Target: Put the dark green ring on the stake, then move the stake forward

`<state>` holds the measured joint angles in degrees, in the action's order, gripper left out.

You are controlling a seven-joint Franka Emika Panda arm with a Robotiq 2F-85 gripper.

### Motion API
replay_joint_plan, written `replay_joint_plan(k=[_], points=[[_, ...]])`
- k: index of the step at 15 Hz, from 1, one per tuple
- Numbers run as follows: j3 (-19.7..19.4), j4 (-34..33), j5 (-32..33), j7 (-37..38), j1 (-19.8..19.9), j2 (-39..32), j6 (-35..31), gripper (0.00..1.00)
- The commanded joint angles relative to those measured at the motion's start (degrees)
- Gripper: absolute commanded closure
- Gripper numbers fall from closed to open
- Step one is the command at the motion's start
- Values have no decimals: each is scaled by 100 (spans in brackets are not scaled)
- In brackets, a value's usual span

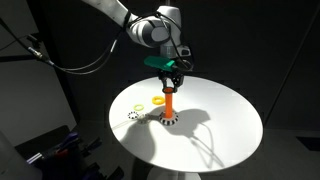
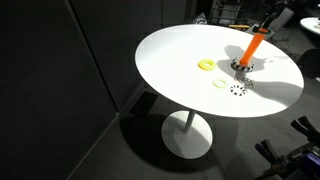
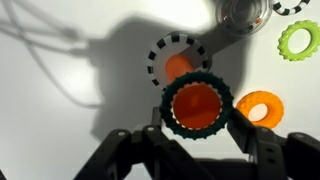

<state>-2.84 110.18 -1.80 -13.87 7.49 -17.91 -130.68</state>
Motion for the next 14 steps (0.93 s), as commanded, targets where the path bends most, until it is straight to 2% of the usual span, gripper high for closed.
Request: replay_joint_plan(k=[1,3,4,14], points=[[-47,-258,160,219,-61,-115,229,13],[-47,-288,155,230,-57,-126,273,2],[-46,-310,150,224,-53,-132,310,0],[-71,-434,93,89,14,-280,611,0]])
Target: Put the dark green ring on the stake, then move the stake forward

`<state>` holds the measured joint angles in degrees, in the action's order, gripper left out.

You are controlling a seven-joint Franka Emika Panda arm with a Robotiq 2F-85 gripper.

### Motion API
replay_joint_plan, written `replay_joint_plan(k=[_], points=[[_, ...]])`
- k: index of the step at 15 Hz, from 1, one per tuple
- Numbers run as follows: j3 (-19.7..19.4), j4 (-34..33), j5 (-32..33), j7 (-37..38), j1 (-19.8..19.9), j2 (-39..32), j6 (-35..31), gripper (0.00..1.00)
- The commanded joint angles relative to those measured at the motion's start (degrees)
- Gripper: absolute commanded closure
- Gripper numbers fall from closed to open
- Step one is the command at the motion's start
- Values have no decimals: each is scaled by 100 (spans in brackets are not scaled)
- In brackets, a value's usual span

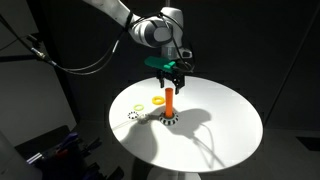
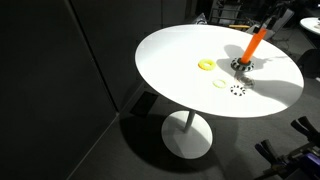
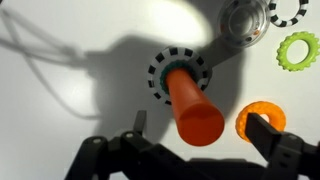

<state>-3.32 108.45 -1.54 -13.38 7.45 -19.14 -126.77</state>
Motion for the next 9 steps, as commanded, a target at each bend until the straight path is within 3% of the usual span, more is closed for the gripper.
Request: replay_joint_plan(k=[1,2,5,9], points=[[-29,-279,67,41,23,-186,227,7],[-31,-294,60,40,28,-211,225,26],[-41,-305,65,39,33,-252,205,38],[-56,-242,76,28,39,-200,197,73]])
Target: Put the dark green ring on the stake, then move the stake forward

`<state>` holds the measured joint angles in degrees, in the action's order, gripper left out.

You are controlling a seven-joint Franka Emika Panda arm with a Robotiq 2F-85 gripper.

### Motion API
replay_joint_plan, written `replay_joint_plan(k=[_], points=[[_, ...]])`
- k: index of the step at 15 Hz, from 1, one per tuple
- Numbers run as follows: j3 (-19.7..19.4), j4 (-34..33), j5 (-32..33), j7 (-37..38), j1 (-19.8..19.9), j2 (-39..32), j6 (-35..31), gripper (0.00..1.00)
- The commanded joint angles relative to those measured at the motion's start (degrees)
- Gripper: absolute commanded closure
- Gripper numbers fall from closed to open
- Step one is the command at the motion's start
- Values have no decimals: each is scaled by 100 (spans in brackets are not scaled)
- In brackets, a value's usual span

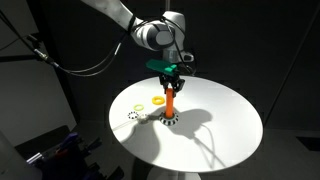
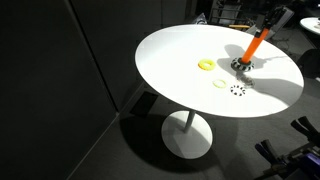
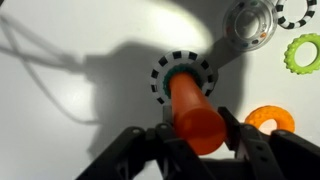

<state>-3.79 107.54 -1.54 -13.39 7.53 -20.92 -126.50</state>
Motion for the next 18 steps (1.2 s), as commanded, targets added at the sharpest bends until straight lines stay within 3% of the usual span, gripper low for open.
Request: replay_joint_plan(k=[1,12,18], points=[[-17,-132,85,23,35,-4,194,79],[-180,178,267,-33,88,284,421,80],[-238,673,256,-237,214,591,178,80]])
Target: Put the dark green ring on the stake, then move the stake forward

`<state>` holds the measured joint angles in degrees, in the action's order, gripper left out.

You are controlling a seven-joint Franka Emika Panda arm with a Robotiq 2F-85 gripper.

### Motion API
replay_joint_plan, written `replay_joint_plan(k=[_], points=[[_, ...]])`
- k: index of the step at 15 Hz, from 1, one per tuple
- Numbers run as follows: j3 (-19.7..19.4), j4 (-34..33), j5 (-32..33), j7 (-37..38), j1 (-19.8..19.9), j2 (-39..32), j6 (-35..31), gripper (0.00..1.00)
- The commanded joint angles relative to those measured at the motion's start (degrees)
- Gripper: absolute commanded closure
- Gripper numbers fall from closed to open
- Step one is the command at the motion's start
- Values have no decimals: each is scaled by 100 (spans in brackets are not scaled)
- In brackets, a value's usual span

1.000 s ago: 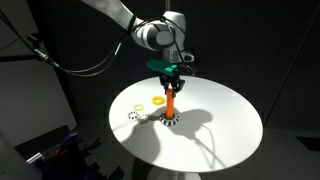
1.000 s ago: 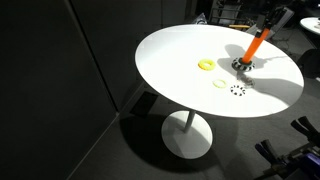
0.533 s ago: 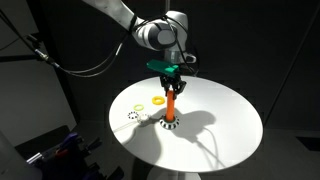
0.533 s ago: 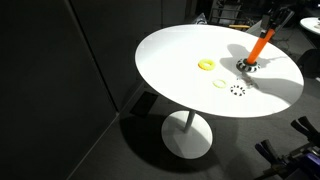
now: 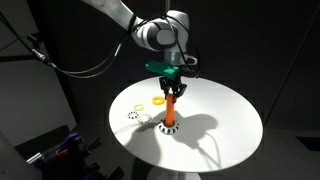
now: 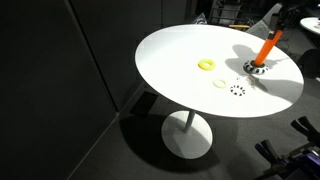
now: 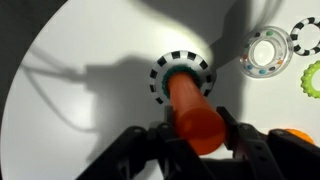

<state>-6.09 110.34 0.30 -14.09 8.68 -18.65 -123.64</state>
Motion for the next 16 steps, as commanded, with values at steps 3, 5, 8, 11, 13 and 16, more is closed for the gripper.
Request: replay_joint_plan(k=[3,5,8,11,13,16], points=[[-53,718,63,-339,192,568,-277,80],[-80,913,51,-449,249,675,-426,80],[-124,1196,61,-591,311,805,-679,80],[-164,1457,64,-699,351,955,-897,80],[-190,1596,63,-757,372,1054,-987,80],[-243,1741,70,-802,376,1181,-1019,37]])
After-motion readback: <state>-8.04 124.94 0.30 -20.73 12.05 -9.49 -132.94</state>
